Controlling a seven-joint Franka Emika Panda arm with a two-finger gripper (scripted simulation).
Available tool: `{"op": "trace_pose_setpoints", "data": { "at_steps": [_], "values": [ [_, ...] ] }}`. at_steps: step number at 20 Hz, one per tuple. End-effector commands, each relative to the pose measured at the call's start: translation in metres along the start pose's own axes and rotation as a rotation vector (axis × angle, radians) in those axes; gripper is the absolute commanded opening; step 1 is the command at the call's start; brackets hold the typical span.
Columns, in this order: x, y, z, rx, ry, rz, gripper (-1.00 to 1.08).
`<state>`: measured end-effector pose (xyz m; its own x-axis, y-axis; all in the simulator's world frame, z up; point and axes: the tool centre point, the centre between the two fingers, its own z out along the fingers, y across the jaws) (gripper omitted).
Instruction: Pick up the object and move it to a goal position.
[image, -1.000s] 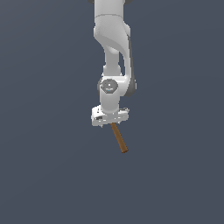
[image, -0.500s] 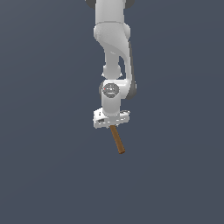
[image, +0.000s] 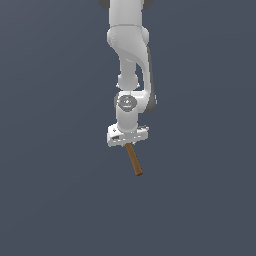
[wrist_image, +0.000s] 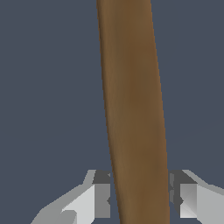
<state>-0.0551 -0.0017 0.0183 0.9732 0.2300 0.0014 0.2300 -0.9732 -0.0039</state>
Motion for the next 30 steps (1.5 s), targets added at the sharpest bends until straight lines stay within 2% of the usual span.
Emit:
{"op": "trace_pose_setpoints", "data": {
  "at_steps": [1,8,21,30],
  "values": [
    [-0.001,0.002,-0.001,-0.001,0.000,0.003,-1.00],
    [-0.016,0.006,-0.016,-0.002,0.000,0.006,-1.00],
    [-0.066,0.016,-0.066,-0.004,-0.001,0.013,-1.00],
    [-0.075,0.019,-0.077,-0.004,-0.001,0.015,-1.00]
  ]
}}
